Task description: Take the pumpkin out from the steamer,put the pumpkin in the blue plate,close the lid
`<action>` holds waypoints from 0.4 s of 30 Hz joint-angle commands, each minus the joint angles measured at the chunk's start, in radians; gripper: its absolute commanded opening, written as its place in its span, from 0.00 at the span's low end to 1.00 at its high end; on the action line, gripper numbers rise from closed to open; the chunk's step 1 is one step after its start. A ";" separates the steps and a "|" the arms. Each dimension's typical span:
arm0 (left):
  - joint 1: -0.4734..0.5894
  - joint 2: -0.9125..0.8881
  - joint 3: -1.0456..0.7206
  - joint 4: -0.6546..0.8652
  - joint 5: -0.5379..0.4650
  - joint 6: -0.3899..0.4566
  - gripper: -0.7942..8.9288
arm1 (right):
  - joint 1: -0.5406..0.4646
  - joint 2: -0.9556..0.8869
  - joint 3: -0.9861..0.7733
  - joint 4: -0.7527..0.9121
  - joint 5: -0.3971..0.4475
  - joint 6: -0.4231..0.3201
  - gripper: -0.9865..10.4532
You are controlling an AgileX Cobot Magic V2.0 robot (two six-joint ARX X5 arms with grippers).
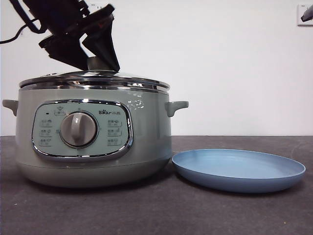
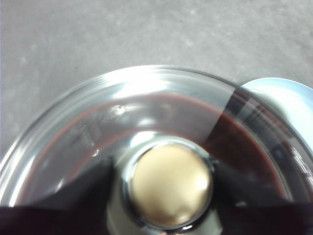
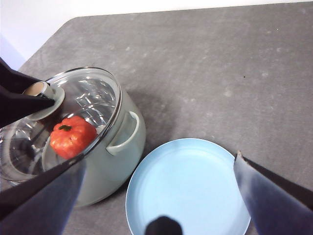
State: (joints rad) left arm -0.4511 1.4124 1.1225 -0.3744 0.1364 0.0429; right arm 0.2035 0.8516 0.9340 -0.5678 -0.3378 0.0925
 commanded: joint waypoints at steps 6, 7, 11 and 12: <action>-0.002 -0.012 -0.002 0.016 -0.006 0.014 0.07 | 0.003 0.001 0.003 0.008 0.000 0.004 0.53; 0.000 -0.025 -0.002 0.015 -0.007 0.014 0.07 | 0.003 0.001 0.003 0.013 -0.001 0.004 0.53; 0.001 -0.094 -0.002 0.018 -0.015 0.014 0.07 | 0.012 0.010 0.003 0.061 -0.010 0.004 0.53; 0.001 -0.115 -0.002 0.017 -0.024 0.014 0.07 | 0.021 0.015 0.004 0.075 -0.025 0.004 0.53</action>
State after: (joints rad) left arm -0.4526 1.3441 1.1149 -0.3828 0.1154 0.0448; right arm 0.2161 0.8597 0.9344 -0.5076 -0.3504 0.0929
